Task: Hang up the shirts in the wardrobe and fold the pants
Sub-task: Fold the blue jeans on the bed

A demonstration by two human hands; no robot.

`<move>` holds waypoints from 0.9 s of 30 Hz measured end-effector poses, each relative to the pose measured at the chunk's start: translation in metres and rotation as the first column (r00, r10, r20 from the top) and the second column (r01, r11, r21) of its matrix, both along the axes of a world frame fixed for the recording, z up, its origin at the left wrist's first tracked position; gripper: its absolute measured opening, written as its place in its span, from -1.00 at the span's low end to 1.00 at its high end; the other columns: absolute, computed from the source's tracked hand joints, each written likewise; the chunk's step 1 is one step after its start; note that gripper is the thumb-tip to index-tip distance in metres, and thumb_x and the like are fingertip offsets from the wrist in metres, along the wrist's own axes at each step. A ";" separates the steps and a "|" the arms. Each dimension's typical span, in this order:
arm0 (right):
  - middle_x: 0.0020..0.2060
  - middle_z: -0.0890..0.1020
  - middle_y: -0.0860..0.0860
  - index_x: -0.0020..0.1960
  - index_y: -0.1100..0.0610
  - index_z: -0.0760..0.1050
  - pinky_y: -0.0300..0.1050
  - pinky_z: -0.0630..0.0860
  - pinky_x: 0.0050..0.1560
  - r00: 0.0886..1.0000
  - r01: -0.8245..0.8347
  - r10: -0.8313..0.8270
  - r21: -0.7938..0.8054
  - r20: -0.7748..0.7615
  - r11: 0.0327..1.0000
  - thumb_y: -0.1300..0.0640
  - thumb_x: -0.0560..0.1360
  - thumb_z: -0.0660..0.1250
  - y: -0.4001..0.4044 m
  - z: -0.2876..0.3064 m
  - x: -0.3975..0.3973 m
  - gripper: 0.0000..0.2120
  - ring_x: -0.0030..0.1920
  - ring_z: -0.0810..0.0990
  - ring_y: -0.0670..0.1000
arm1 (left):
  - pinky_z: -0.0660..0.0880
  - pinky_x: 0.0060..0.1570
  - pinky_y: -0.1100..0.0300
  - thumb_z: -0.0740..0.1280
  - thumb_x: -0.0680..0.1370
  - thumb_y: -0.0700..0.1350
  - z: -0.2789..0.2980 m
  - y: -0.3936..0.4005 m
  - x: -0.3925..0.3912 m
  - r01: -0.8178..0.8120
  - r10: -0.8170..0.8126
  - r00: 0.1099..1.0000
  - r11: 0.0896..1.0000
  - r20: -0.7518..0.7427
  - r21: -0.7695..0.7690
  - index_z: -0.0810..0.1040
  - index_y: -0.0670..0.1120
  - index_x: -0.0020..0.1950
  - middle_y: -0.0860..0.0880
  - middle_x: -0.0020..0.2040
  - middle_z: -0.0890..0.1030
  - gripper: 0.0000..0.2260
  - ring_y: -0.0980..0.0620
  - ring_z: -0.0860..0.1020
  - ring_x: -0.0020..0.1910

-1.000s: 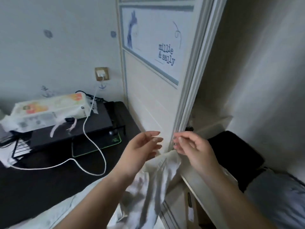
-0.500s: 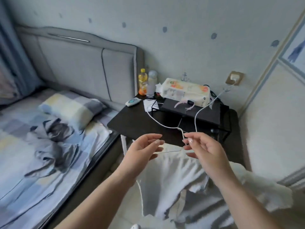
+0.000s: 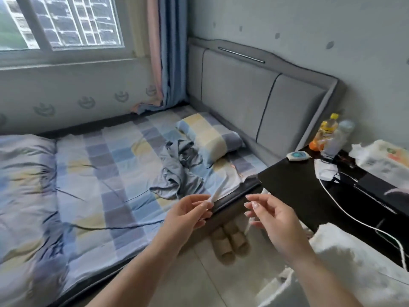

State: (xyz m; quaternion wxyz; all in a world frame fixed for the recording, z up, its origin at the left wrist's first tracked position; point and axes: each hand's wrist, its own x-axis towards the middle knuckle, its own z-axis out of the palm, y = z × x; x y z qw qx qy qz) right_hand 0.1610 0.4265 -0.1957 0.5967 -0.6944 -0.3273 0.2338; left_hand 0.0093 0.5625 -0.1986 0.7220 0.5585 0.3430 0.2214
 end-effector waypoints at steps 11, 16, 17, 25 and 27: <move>-0.15 0.69 -0.06 -0.06 -0.05 0.61 -0.26 0.57 -0.22 0.987 -0.141 0.137 -0.043 -0.080 0.989 0.20 0.56 0.26 0.217 -0.023 -0.041 -0.79 -0.16 0.66 -0.09 | 0.54 0.03 0.15 0.32 0.57 -0.13 -0.025 0.203 -0.060 -0.115 0.115 0.992 0.993 -0.058 0.005 0.61 -0.03 0.07 0.02 -0.07 0.70 -0.88 0.06 0.65 -0.05; -0.15 0.69 -0.07 -0.05 -0.04 0.61 -0.27 0.57 -0.23 0.987 -0.134 0.126 -0.078 -0.098 0.988 0.20 0.56 0.27 0.266 -0.032 -0.022 -0.80 -0.15 0.66 -0.09 | 0.53 0.00 0.16 0.31 0.58 -0.08 -0.042 0.266 -0.051 -0.096 0.095 0.992 0.995 -0.088 -0.008 0.61 0.00 0.10 0.04 -0.02 0.70 -0.86 0.07 0.66 -0.03; -0.15 0.69 -0.07 -0.05 -0.03 0.61 -0.28 0.56 -0.23 0.987 -0.132 0.122 -0.086 -0.107 0.988 0.21 0.56 0.27 0.276 -0.036 -0.013 -0.80 -0.16 0.66 -0.09 | 0.52 0.00 0.16 0.31 0.58 -0.08 -0.047 0.278 -0.043 -0.096 0.094 0.991 0.995 -0.094 -0.017 0.60 0.00 0.10 0.05 -0.03 0.70 -0.86 0.08 0.66 -0.04; -0.17 0.68 -0.10 -0.02 -0.03 0.60 -0.29 0.56 -0.23 0.975 -0.162 0.134 -0.155 -0.176 0.974 0.17 0.56 0.26 0.376 -0.077 0.095 -0.83 -0.15 0.66 -0.12 | 0.52 -0.02 0.17 0.30 0.59 -0.14 -0.087 0.372 0.051 -0.157 0.141 0.976 0.984 -0.169 -0.085 0.60 -0.03 0.07 -0.02 -0.04 0.70 -0.88 0.05 0.64 -0.07; -0.17 0.68 -0.11 -0.01 -0.03 0.60 -0.29 0.56 -0.22 0.970 -0.181 0.147 -0.174 -0.194 0.968 0.17 0.57 0.26 0.415 -0.092 0.138 -0.83 -0.14 0.66 -0.12 | 0.53 -0.01 0.15 0.30 0.59 -0.15 -0.100 0.403 0.089 -0.183 0.164 0.965 0.980 -0.202 -0.079 0.59 -0.04 0.07 -0.02 -0.05 0.70 -0.88 0.04 0.65 -0.08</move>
